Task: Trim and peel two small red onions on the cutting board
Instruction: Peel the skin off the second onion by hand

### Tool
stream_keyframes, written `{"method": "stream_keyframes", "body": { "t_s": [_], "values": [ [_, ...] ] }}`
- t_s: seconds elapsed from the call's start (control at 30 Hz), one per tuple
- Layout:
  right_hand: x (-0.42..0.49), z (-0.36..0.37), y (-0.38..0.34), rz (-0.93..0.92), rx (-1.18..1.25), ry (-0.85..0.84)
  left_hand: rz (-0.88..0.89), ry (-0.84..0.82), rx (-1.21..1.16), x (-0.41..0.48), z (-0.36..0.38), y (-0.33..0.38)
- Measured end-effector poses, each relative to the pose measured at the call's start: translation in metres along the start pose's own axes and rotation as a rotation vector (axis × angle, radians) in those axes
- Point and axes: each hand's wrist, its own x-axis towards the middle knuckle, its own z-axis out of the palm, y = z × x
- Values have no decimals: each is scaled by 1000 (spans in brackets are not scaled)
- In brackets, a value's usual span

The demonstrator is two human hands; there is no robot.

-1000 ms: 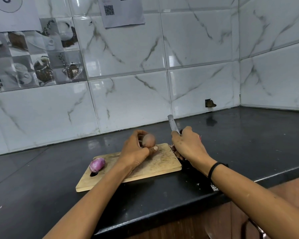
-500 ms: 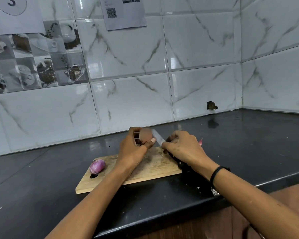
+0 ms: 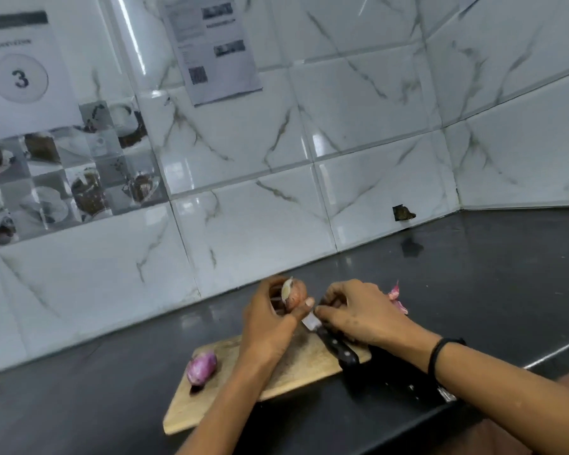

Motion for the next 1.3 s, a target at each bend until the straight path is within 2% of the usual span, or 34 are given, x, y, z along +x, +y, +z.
{"method": "stream_keyframes", "body": {
  "t_s": [0.23,0.4,0.67,0.93,1.3],
  "values": [
    [-2,-1,2,-101,67,93,-8,-62,-56,-2,0,-1],
    [-5,0,0,-152,114,65,12,-71,-52,-5,-1,3],
    [-6,-1,2,-146,160,87,50,-141,-54,-14,-3,18],
    [-4,-1,4,-174,135,102,170,-194,141,-13,1,20],
    [-4,-4,3,-166,180,120,141,-222,121,-6,4,10]
  ]
}}
